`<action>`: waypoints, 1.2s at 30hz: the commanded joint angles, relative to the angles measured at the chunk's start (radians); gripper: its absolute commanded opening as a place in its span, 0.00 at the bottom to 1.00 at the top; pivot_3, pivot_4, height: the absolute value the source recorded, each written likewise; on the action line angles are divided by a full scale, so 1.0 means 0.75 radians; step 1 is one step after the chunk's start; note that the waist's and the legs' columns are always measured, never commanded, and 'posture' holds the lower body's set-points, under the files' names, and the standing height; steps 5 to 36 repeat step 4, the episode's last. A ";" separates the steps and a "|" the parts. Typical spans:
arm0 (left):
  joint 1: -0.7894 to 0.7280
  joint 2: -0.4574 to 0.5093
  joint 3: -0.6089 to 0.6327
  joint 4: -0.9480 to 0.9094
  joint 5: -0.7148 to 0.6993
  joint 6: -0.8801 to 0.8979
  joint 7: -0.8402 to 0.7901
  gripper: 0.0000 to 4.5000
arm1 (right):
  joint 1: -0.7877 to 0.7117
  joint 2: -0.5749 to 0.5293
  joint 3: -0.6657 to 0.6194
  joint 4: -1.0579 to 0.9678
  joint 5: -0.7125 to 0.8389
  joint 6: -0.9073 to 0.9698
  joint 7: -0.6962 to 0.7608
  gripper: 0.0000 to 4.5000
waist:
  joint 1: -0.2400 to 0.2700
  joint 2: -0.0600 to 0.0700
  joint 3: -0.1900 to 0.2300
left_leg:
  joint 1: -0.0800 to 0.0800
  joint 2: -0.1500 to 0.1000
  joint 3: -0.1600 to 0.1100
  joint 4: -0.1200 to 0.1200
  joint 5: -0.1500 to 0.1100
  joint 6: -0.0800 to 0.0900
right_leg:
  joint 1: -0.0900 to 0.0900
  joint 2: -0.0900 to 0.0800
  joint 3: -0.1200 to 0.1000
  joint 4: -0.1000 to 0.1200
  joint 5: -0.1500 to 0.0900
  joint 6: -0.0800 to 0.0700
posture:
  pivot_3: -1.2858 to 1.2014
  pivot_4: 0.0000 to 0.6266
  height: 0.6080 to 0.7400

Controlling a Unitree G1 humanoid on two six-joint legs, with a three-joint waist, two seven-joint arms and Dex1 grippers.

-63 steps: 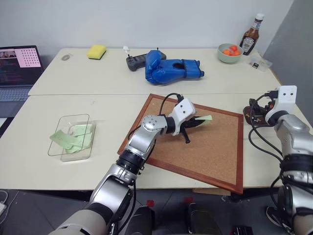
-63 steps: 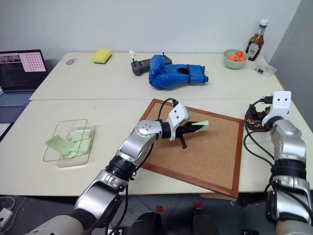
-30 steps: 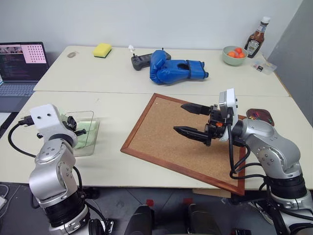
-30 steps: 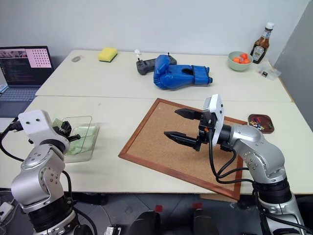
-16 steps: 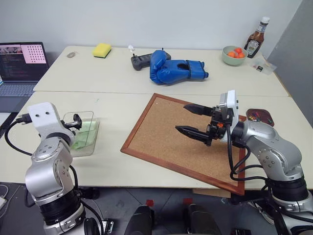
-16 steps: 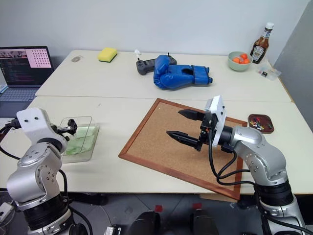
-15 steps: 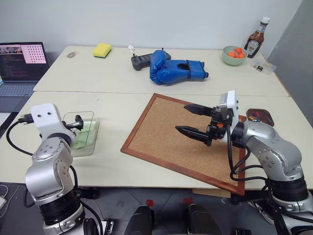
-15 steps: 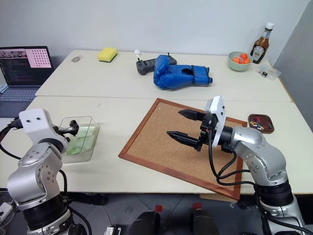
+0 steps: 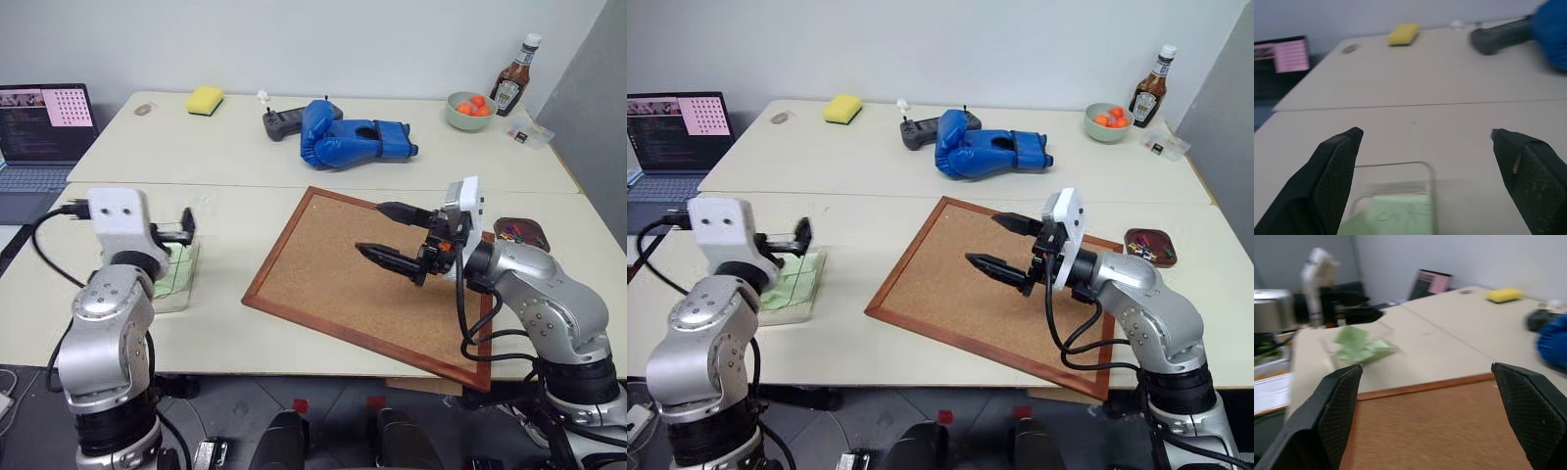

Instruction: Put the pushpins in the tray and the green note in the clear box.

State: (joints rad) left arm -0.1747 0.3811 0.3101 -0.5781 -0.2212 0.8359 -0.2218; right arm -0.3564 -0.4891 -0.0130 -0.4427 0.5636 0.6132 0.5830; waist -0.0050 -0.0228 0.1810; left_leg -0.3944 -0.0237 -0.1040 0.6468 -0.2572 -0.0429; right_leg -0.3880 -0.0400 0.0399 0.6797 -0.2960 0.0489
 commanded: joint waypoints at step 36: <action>0.216 -0.148 -0.153 -0.153 -0.096 -0.162 -0.058 1.00 | 0.282 0.106 -0.056 -0.138 -0.341 -0.071 -0.444 1.00 | 0.002 0.000 0.000 | 0.000 0.001 0.001 0.000 0.000 0.000 | -0.001 0.000 0.001 0.000 0.000 0.000 | 0.52 0.24 1.00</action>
